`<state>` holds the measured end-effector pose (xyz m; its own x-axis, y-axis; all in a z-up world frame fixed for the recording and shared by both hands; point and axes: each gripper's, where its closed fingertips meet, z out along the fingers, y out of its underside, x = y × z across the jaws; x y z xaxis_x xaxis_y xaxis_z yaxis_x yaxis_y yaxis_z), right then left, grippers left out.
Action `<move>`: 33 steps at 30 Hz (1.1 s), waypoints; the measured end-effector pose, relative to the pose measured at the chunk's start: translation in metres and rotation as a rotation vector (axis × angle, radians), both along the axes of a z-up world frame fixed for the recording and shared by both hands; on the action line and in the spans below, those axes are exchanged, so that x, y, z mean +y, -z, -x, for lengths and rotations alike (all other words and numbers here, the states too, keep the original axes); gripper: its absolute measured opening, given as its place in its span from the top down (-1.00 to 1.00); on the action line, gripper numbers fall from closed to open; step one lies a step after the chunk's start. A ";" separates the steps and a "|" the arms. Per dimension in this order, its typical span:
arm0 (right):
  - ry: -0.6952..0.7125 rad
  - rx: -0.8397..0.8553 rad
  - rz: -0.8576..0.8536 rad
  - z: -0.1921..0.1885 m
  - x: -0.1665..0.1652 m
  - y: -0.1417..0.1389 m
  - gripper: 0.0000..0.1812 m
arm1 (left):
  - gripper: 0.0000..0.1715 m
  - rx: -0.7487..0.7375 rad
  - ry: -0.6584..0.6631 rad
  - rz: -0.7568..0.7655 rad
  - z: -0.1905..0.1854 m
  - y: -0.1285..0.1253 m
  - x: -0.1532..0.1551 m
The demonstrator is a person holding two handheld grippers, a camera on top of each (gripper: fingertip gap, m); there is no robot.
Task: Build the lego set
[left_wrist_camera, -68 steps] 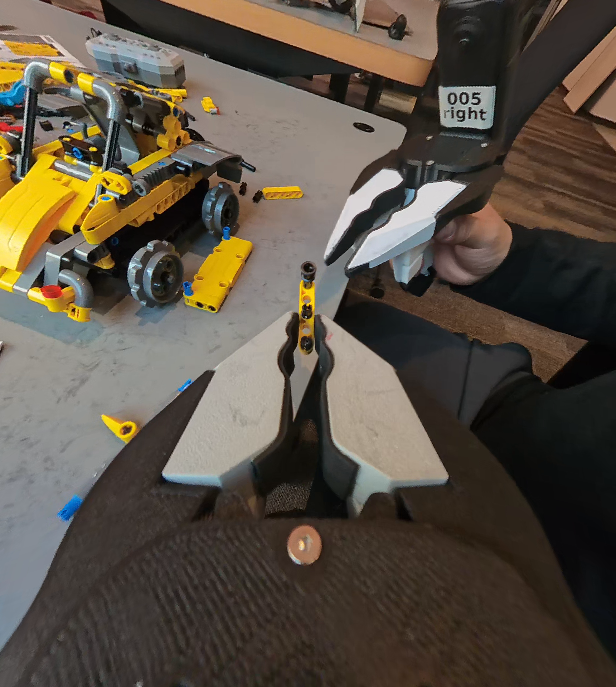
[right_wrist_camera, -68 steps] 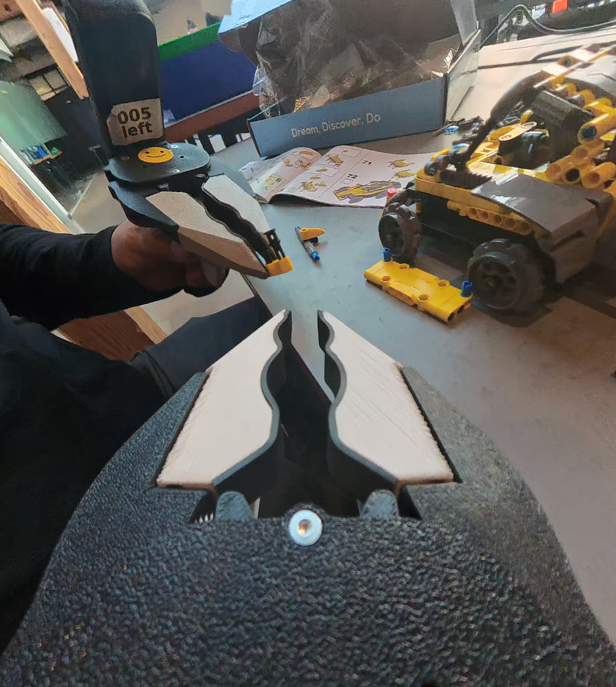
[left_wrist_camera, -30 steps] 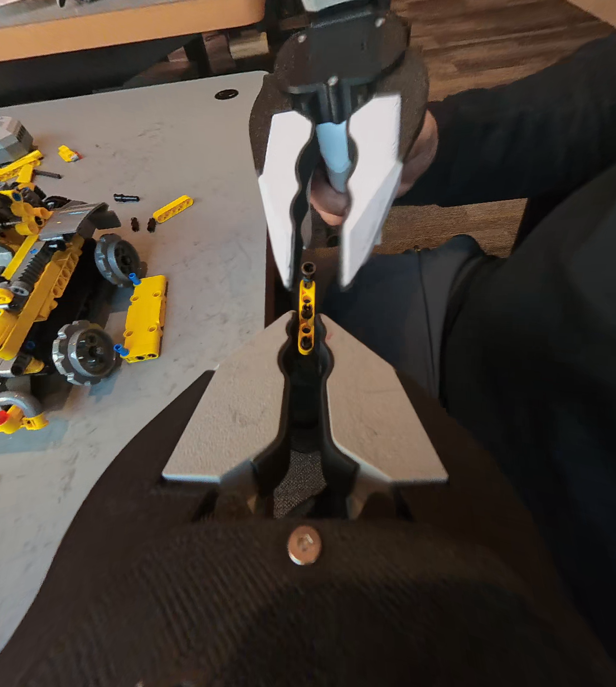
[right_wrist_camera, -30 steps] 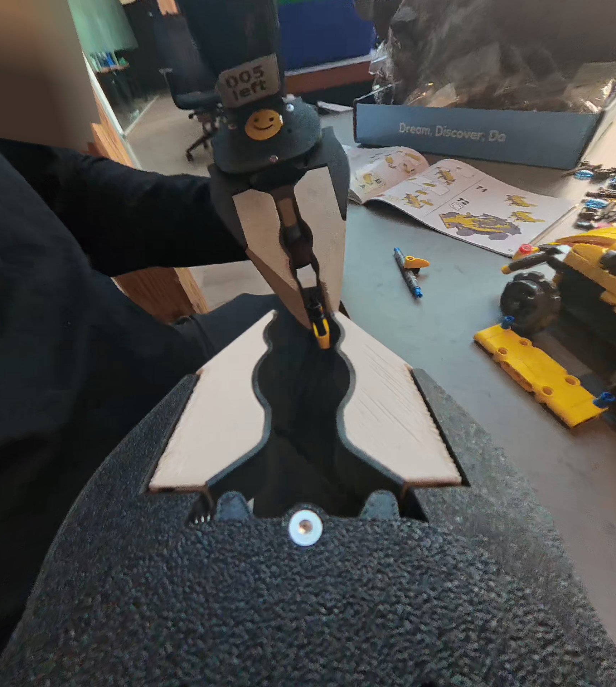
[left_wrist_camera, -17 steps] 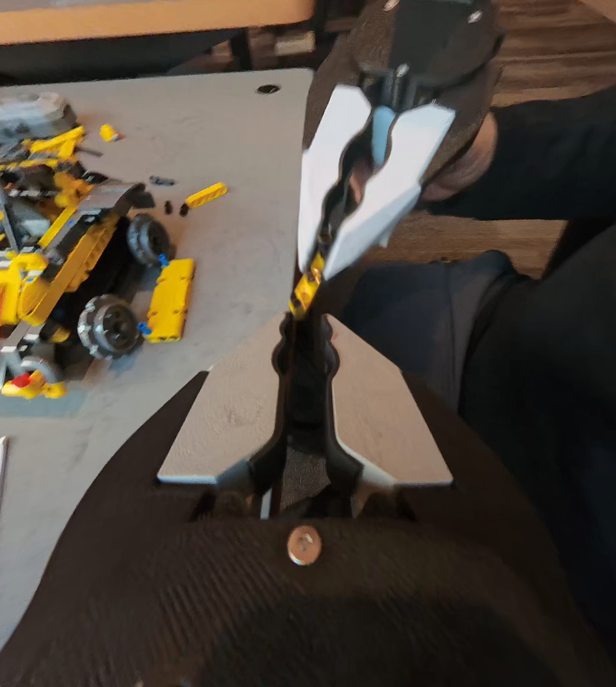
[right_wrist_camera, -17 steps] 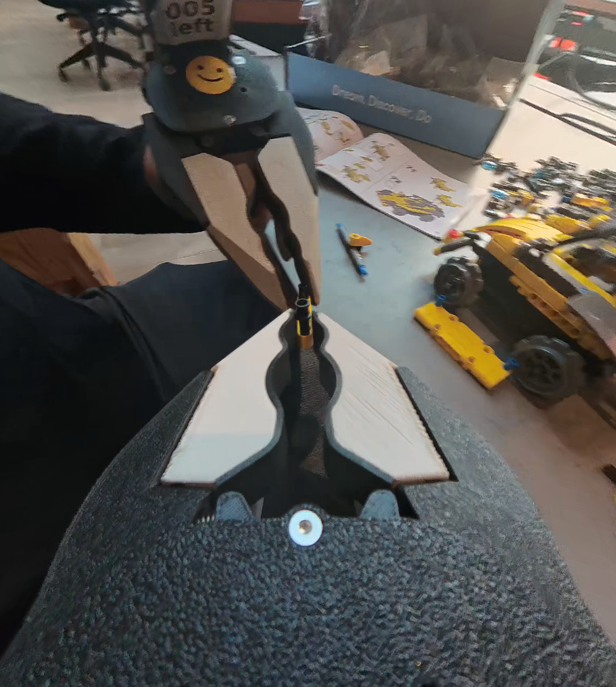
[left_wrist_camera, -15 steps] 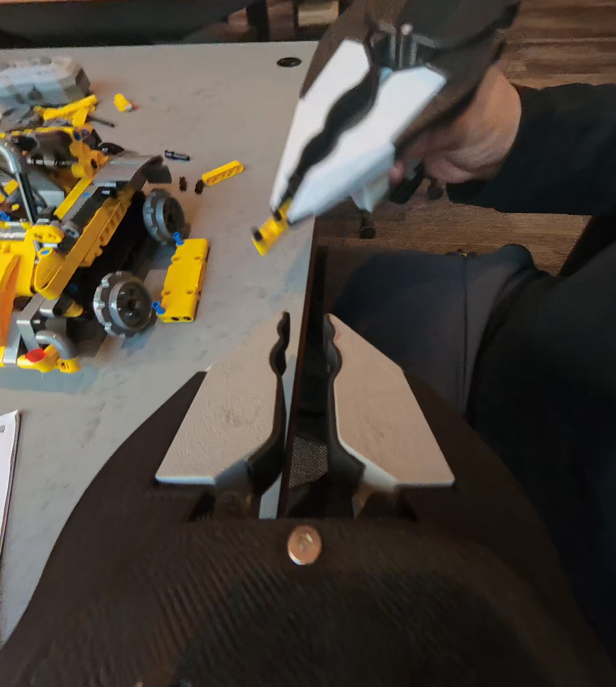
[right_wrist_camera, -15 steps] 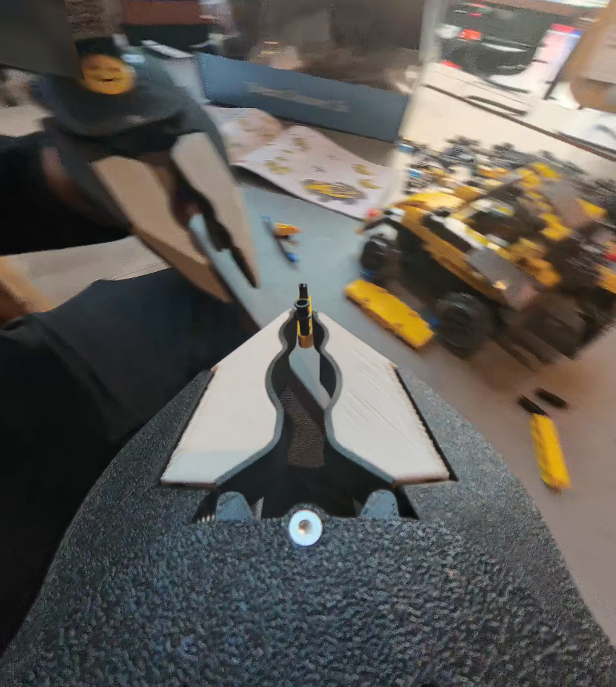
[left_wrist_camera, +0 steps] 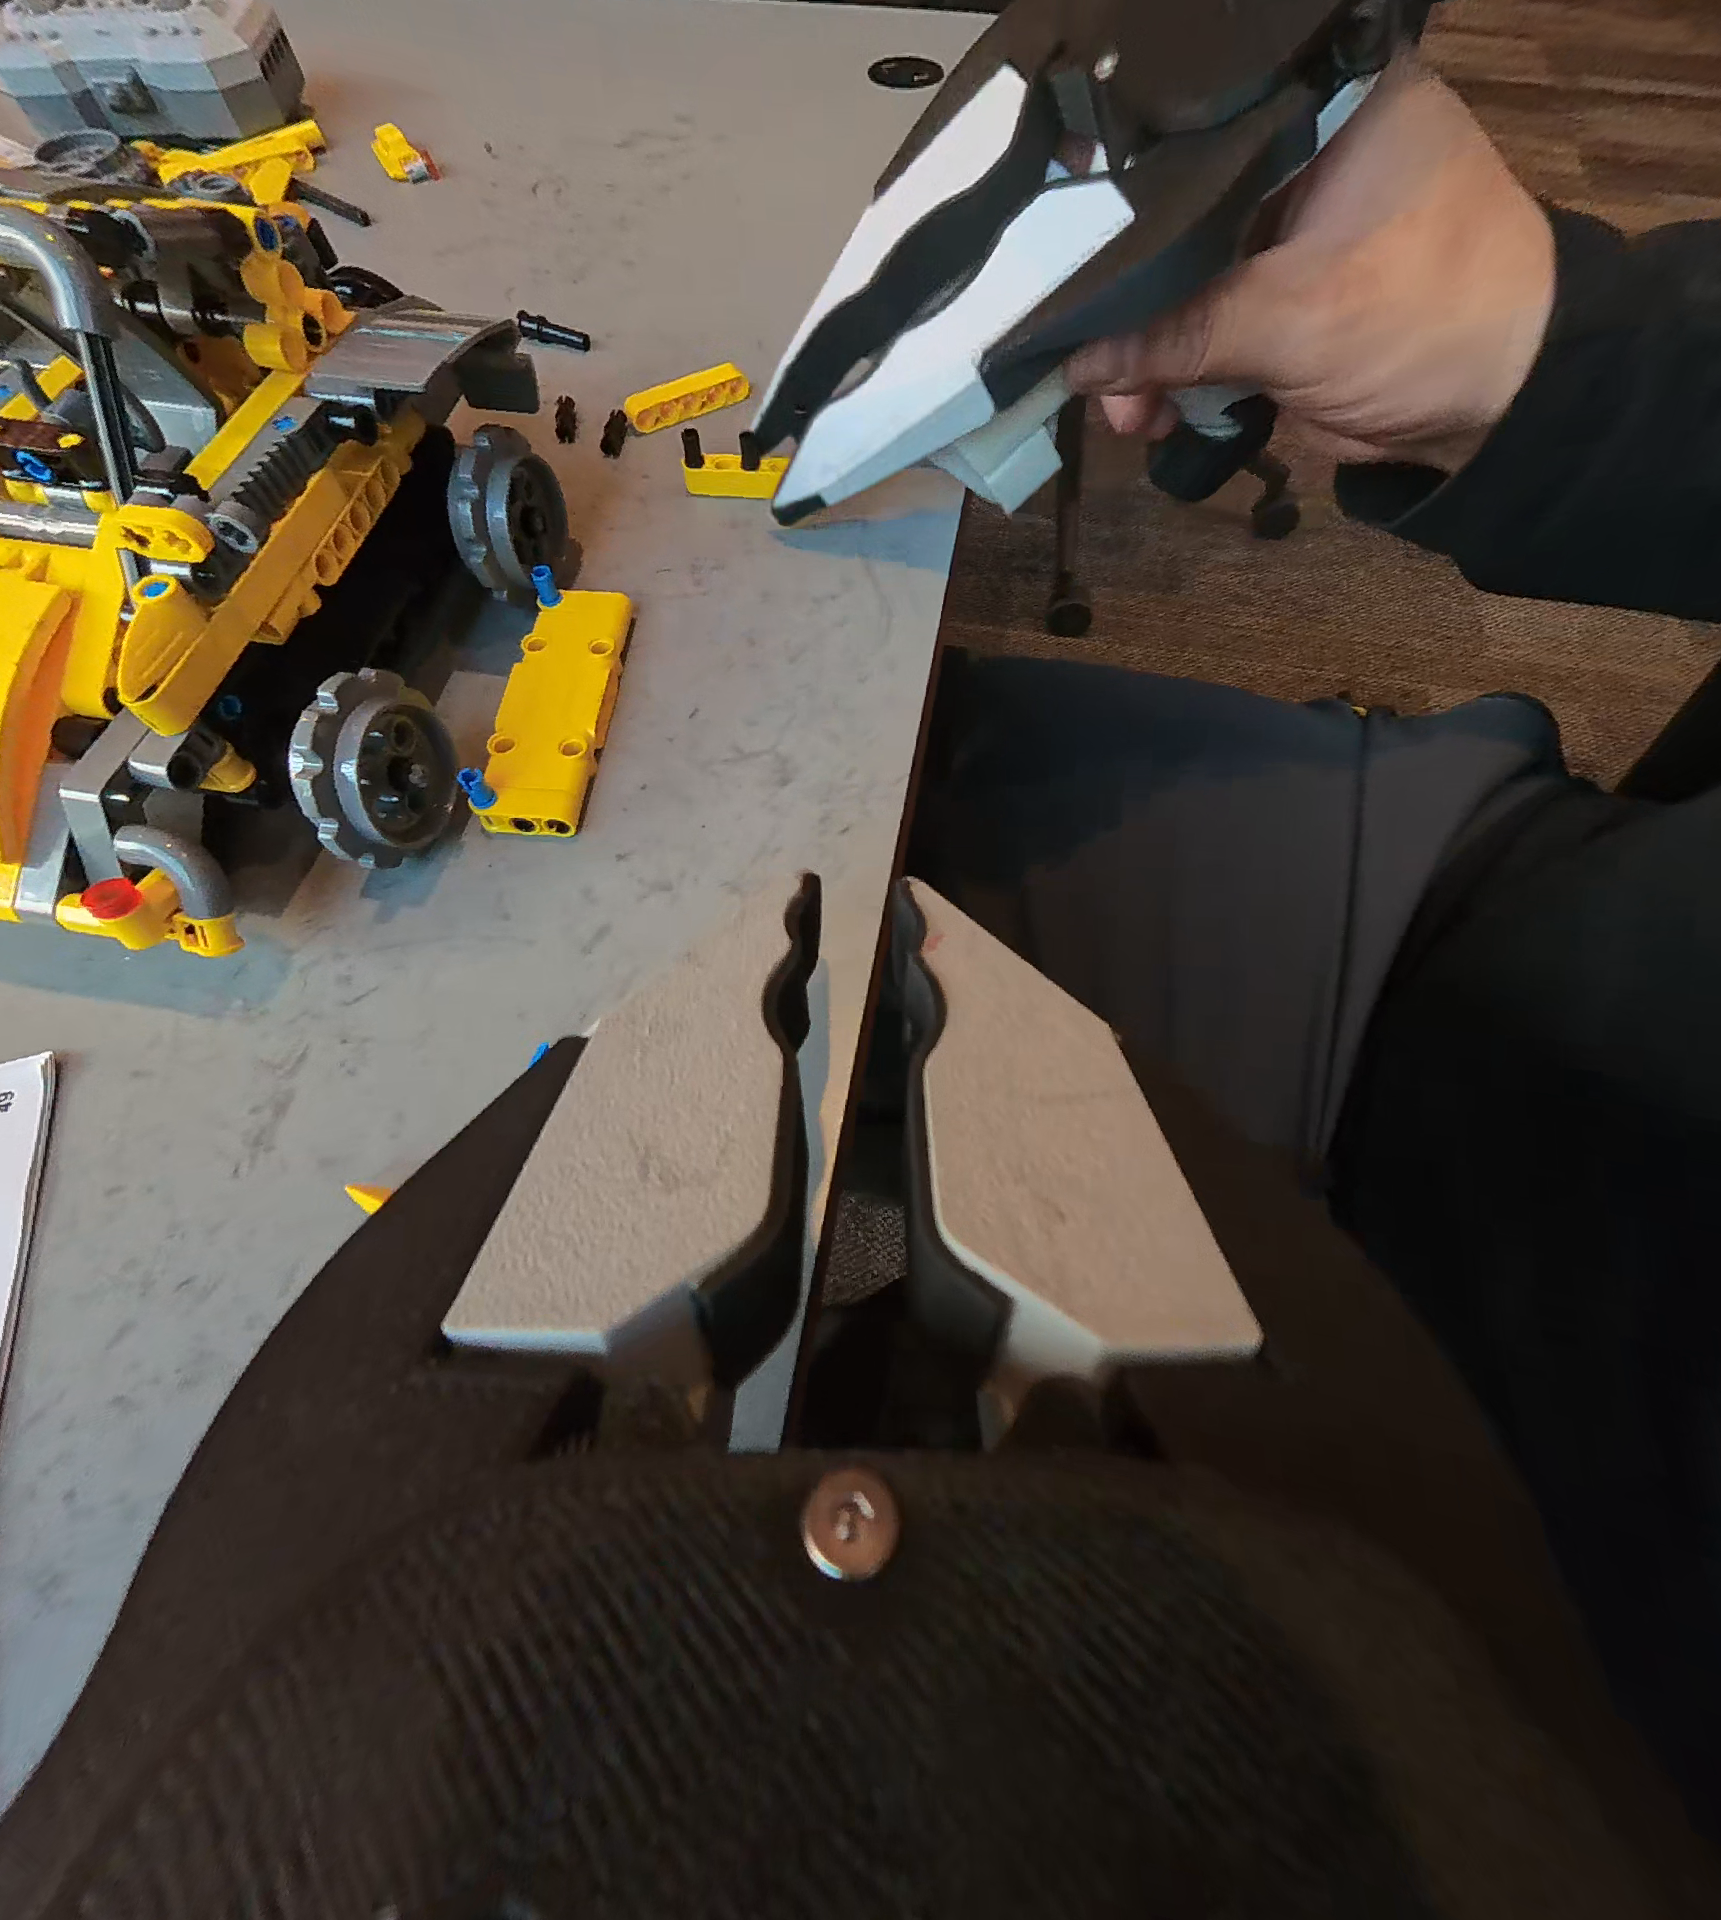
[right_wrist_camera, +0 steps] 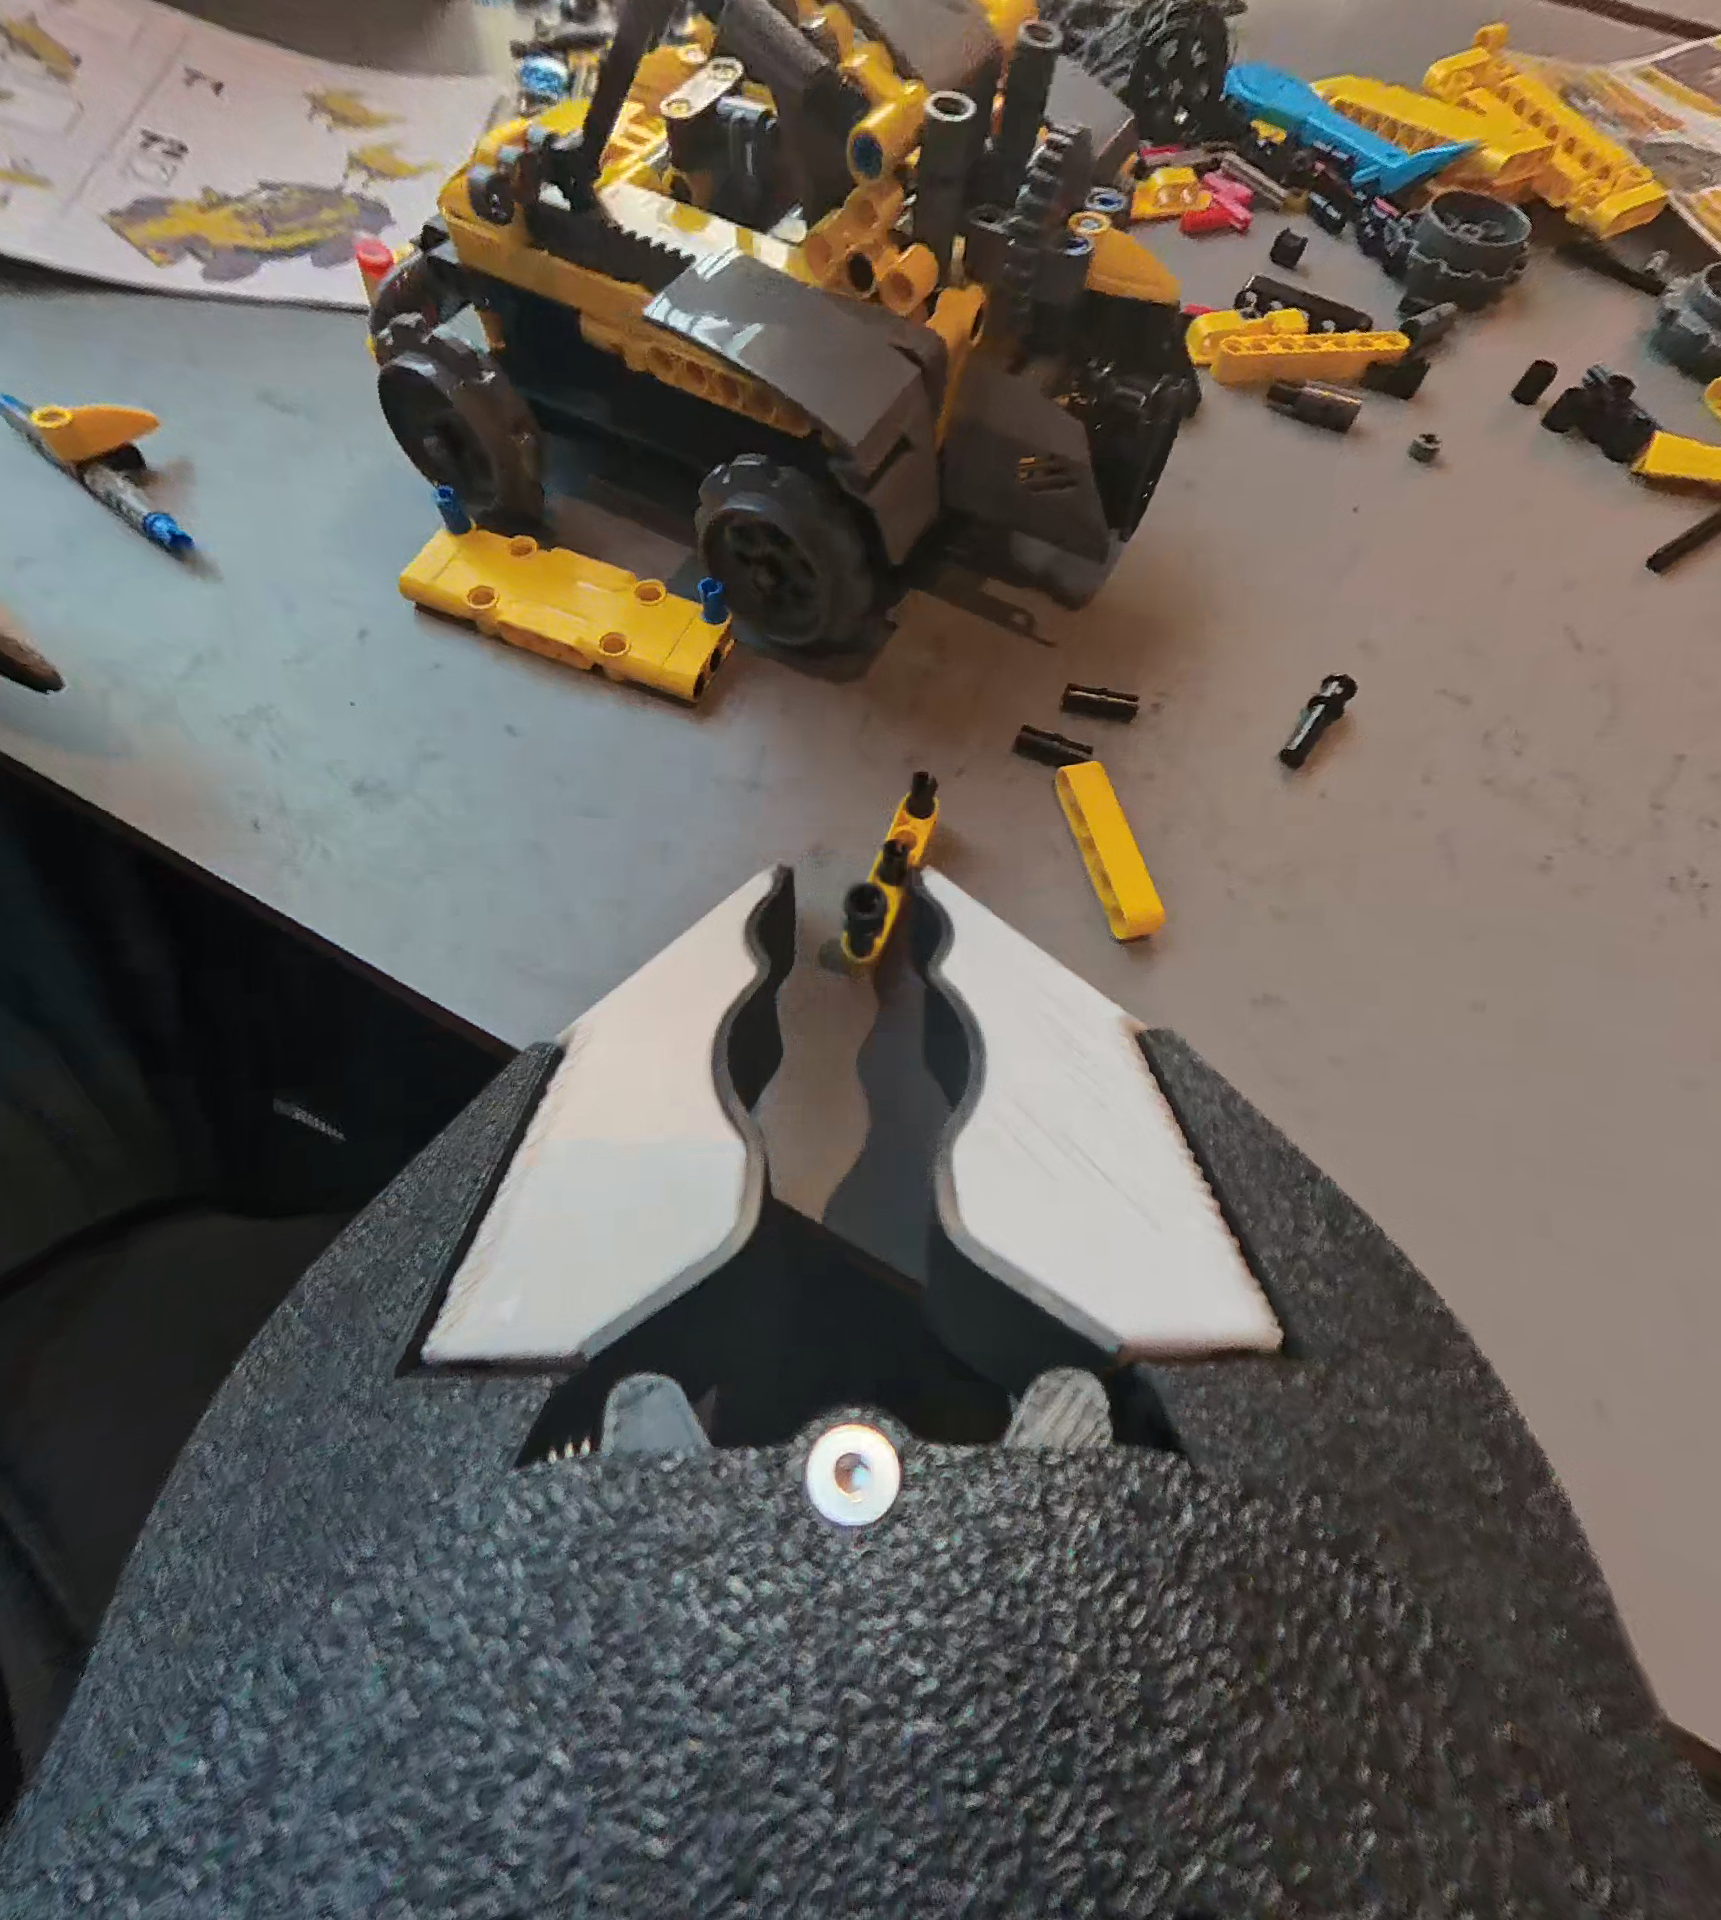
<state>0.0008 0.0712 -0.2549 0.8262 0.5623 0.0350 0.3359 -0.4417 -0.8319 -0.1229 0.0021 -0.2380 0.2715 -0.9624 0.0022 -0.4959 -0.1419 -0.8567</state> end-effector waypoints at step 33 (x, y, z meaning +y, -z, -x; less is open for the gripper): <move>-0.315 -0.256 -0.265 0.012 -0.021 -0.067 0.92 | 0.88 0.030 0.011 0.000 0.000 0.010 -0.001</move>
<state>-0.0111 0.0498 -0.1877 0.5635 0.7277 0.3910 0.6278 -0.0696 -0.7753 -0.1233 0.0016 -0.2478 0.2604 -0.9655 -0.0055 -0.5233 -0.1364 -0.8411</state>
